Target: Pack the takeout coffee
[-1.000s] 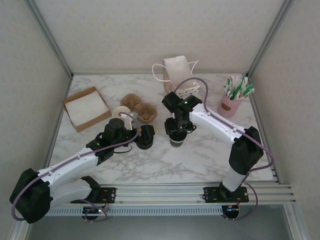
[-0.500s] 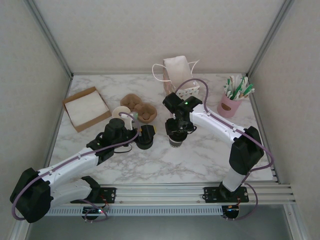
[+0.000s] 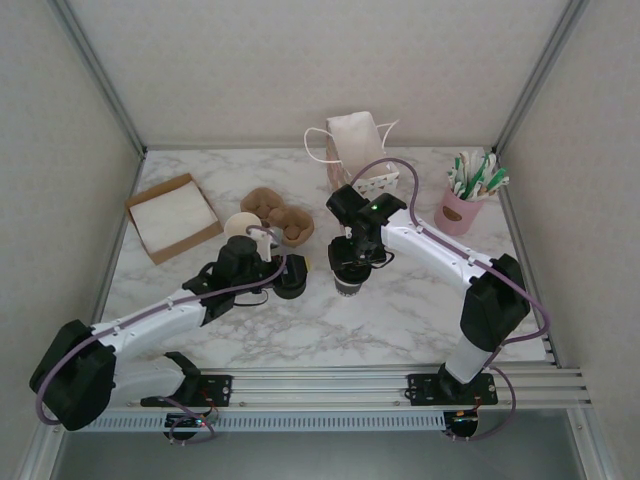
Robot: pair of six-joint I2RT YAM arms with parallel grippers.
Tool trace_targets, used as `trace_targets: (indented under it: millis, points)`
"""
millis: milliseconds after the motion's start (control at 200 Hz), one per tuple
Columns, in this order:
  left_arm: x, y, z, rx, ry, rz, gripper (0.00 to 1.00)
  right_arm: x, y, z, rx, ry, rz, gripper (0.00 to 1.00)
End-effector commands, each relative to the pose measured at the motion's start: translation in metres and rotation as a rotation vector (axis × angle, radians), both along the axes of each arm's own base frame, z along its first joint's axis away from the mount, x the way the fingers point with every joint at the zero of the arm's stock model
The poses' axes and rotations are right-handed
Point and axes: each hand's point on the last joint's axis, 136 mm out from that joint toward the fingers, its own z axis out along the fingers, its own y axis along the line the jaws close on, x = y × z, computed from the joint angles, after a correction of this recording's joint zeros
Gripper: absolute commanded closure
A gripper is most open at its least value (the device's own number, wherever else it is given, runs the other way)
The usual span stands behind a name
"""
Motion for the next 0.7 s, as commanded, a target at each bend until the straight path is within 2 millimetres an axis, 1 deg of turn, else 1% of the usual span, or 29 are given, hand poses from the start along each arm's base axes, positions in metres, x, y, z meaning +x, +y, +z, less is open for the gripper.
trace_targets:
  millis: [0, 60, 210, 370, 571, 691]
  points:
    - [0.001, -0.008, 0.004, -0.036, -0.004, -0.031, 0.67, -0.007, -0.001, 0.003, 0.02, 0.015, 0.007, 0.29]
    - [0.001, -0.009, 0.003, -0.04, 0.0, -0.034, 0.75, -0.007, -0.002, 0.005, 0.022, 0.009, 0.007, 0.29]
    - [0.0, -0.014, -0.001, -0.042, 0.013, -0.042, 0.79, -0.006, -0.003, 0.006, 0.015, 0.005, 0.01, 0.29]
    - [0.001, -0.016, -0.003, -0.04, 0.019, -0.046, 0.8, -0.006, -0.003, 0.007, 0.0, -0.002, 0.02, 0.29]
    - [0.001, -0.016, -0.004, -0.034, 0.02, -0.048, 0.8, -0.002, -0.004, 0.016, -0.007, -0.043, 0.018, 0.29]
    - [0.002, -0.016, -0.004, -0.032, 0.017, -0.048, 0.8, -0.002, -0.001, 0.015, -0.007, -0.036, 0.029, 0.29]
